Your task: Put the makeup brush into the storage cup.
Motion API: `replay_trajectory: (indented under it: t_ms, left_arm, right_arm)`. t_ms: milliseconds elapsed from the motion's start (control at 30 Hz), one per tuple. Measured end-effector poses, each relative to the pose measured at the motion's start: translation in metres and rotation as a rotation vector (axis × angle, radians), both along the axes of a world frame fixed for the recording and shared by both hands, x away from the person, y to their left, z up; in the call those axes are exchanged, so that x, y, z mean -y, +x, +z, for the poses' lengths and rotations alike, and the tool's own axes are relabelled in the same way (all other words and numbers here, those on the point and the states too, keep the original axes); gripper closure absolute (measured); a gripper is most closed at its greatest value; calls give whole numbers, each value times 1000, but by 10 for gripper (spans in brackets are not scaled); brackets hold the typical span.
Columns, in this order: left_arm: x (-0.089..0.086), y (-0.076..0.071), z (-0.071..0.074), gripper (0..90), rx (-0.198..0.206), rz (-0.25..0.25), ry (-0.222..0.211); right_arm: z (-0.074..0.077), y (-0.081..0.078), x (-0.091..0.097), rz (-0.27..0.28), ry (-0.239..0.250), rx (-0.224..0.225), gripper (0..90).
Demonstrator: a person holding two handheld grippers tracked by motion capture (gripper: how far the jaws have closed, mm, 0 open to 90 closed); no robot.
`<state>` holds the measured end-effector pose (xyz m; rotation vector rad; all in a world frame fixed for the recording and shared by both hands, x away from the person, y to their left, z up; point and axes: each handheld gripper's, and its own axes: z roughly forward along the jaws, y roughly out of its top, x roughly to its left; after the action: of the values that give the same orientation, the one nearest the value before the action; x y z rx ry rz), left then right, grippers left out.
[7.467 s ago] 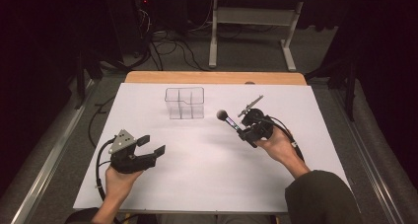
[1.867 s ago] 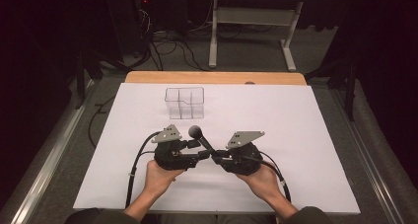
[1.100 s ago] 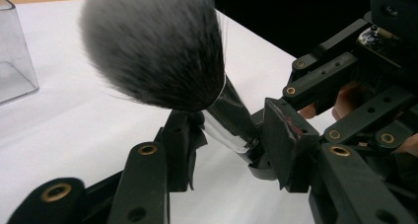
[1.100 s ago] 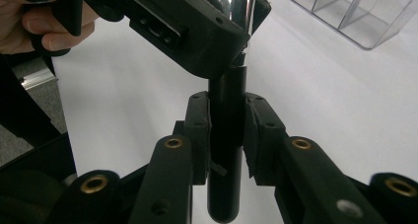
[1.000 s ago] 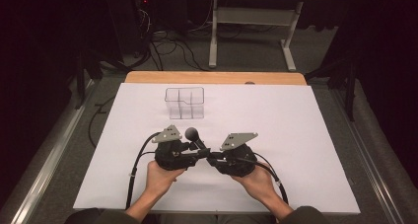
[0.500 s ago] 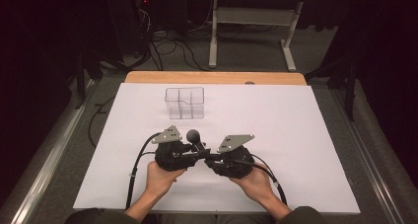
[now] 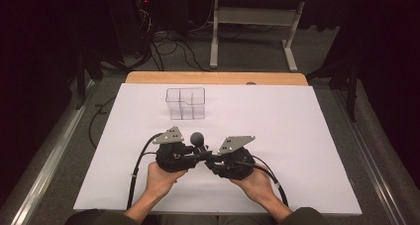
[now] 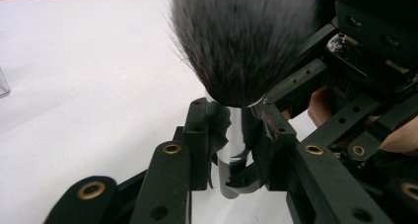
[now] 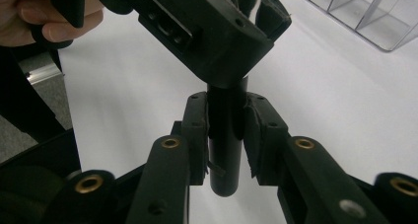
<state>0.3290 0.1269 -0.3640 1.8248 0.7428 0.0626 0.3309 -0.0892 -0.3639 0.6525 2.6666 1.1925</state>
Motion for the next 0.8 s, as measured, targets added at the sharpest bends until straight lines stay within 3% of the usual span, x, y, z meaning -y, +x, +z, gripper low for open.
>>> replay_trajectory:
  t_ms: [433,600,800]
  left_arm:
    - [-3,-1,3,705,21,10,17]
    - [-2,0,1,705,47,-13,23]
    - [-3,-1,1,704,50,-11,31]
  right_arm:
    - [3,-1,13,-10,36,11,517]
    - [5,0,23,-32,56,6,496]
    - [8,2,36,-59,76,24,491]
